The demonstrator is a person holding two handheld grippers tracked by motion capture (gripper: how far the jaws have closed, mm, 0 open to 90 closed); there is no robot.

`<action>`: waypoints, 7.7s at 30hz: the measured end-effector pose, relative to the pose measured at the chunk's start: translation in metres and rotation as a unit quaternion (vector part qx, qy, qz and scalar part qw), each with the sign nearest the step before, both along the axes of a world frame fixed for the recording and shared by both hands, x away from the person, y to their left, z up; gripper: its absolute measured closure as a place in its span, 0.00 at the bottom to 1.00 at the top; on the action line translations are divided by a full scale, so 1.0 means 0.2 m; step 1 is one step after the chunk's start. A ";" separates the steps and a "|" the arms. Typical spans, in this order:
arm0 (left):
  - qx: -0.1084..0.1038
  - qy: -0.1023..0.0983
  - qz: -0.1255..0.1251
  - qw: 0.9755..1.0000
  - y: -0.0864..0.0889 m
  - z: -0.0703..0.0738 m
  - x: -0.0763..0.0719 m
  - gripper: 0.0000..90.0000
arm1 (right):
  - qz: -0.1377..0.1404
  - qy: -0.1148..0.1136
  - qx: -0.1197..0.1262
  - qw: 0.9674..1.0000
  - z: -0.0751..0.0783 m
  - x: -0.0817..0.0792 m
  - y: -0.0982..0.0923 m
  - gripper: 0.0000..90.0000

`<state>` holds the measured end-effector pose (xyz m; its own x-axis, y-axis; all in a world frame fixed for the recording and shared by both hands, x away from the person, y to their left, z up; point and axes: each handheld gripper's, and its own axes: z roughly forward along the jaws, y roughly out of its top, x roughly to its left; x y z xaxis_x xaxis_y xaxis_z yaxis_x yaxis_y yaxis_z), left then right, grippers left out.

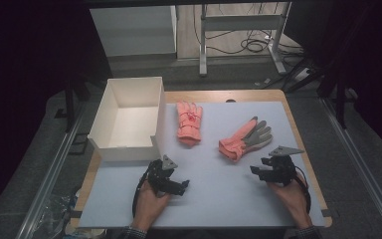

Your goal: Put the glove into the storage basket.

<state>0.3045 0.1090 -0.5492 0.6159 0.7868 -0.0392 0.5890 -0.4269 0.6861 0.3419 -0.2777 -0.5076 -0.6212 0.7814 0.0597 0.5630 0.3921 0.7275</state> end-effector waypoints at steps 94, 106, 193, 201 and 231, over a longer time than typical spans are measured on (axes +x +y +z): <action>0.000 0.001 0.000 1.000 0.00 0.00 0.00 0.00 | 0.149 -0.004 0.037 0.988 0.20 0.32 0.24 0.98; 0.000 0.000 0.000 1.000 0.00 0.00 0.00 0.00 | 0.216 0.023 0.055 0.975 0.14 0.29 0.40 0.98; 0.000 0.000 -0.001 1.000 0.00 0.00 0.00 0.00 | 0.091 0.061 -0.049 0.993 0.01 1.09 1.20 0.60; 0.000 0.000 -0.001 1.000 0.00 0.00 0.00 0.00 | 0.088 0.077 -0.048 0.992 0.04 1.08 1.20 0.92; 0.000 0.001 0.000 1.000 0.00 0.00 0.00 0.00 | 0.133 0.060 0.023 0.989 0.34 0.83 1.08 0.96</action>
